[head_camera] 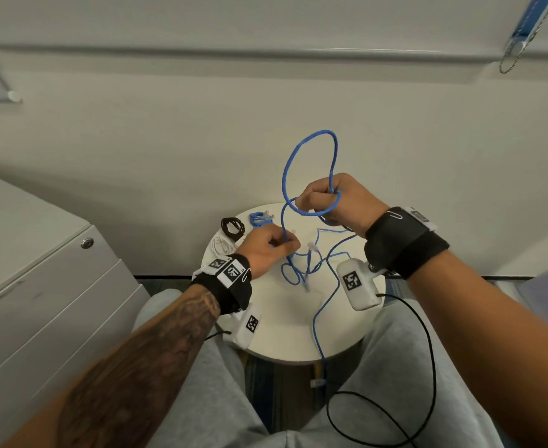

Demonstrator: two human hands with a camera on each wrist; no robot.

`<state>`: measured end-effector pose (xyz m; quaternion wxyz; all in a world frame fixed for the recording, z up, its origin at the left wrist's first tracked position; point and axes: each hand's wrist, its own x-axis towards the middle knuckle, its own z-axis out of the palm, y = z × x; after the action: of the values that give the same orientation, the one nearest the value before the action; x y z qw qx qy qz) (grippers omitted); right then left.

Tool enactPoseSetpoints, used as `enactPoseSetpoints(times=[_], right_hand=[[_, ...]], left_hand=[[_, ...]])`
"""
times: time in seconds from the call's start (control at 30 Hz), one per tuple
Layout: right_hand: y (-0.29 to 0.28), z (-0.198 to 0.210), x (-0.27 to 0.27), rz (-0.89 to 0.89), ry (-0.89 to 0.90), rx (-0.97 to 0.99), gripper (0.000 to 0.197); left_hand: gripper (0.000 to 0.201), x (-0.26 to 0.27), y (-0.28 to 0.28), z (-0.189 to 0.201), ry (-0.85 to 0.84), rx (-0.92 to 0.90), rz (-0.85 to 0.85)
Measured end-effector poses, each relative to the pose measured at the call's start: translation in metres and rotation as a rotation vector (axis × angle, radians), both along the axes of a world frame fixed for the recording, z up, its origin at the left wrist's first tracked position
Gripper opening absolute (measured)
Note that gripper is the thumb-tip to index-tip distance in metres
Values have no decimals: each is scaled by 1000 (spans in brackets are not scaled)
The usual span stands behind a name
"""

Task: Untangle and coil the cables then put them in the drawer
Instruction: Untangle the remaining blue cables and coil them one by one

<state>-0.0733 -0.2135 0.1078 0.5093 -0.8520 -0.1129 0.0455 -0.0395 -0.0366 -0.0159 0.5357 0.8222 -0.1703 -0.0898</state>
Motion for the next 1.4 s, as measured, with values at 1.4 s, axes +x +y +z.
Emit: enactPoseSetpoints(times=[1.4], right_hand=[[-83, -42, 28, -716, 94, -104, 36]], left_hand=[[21, 41, 110, 95, 133, -852, 676]])
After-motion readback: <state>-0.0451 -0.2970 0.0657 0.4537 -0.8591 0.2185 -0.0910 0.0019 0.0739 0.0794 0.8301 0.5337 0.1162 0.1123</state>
